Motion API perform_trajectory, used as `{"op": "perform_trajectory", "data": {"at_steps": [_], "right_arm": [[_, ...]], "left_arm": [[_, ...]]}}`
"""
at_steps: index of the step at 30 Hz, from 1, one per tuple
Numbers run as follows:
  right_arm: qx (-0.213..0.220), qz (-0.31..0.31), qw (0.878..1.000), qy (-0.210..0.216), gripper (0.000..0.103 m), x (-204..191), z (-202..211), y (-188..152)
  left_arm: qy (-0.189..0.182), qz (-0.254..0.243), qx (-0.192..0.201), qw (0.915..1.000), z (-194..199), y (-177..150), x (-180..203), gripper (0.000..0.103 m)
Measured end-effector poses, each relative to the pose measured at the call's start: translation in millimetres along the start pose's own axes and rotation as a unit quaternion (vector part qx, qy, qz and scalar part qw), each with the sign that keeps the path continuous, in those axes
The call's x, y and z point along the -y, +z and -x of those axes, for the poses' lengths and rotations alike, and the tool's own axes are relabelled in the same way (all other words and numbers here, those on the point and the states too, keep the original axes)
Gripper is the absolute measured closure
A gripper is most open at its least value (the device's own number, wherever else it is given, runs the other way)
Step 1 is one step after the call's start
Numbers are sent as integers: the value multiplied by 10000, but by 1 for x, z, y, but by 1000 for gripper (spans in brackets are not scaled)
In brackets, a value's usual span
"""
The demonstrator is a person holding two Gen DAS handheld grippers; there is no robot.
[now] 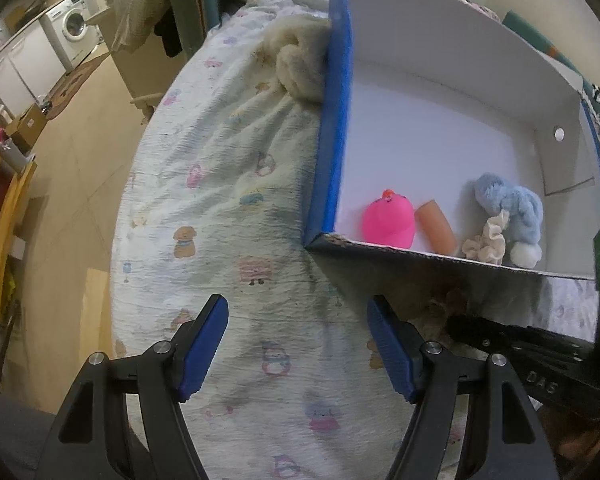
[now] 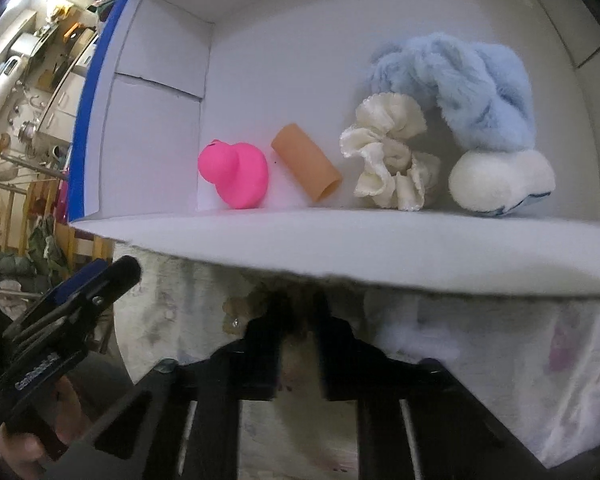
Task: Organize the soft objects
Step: 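Lower the right tool onto the beige lace scrunchie beside the box and close it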
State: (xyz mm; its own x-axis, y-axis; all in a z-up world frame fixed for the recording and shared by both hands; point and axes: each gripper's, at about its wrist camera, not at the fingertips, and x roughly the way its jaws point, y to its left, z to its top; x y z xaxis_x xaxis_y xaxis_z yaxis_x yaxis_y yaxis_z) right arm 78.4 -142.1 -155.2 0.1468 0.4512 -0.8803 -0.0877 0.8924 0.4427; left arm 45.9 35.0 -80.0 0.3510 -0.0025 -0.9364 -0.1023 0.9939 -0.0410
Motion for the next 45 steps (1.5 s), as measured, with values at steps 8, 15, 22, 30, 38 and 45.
{"op": "perform_trajectory", "data": {"at_steps": [8, 15, 22, 30, 38, 45], "right_arm": [[414, -56, 9987, 296, 92, 9, 47, -16], [-33, -465, 9988, 171, 92, 41, 44, -27], [-269, -589, 9976, -235, 85, 47, 37, -28], [544, -39, 9966, -621, 38, 23, 69, -24], [224, 1075, 9836, -1434, 45, -10, 39, -30], [377, 1181, 9825, -1390, 93, -13, 48, -27]], "left_arm": [[-27, -269, -186, 9995, -15, -5, 19, 34], [-113, -807, -432, 9957, -32, -15, 48, 34], [-26, -735, -472, 9962, -39, -12, 43, 34], [-11, -608, -462, 9971, -38, -10, 28, 34], [9, -647, -423, 9970, -35, -11, 29, 34], [26, -667, -410, 9969, -33, -14, 35, 34]]}}
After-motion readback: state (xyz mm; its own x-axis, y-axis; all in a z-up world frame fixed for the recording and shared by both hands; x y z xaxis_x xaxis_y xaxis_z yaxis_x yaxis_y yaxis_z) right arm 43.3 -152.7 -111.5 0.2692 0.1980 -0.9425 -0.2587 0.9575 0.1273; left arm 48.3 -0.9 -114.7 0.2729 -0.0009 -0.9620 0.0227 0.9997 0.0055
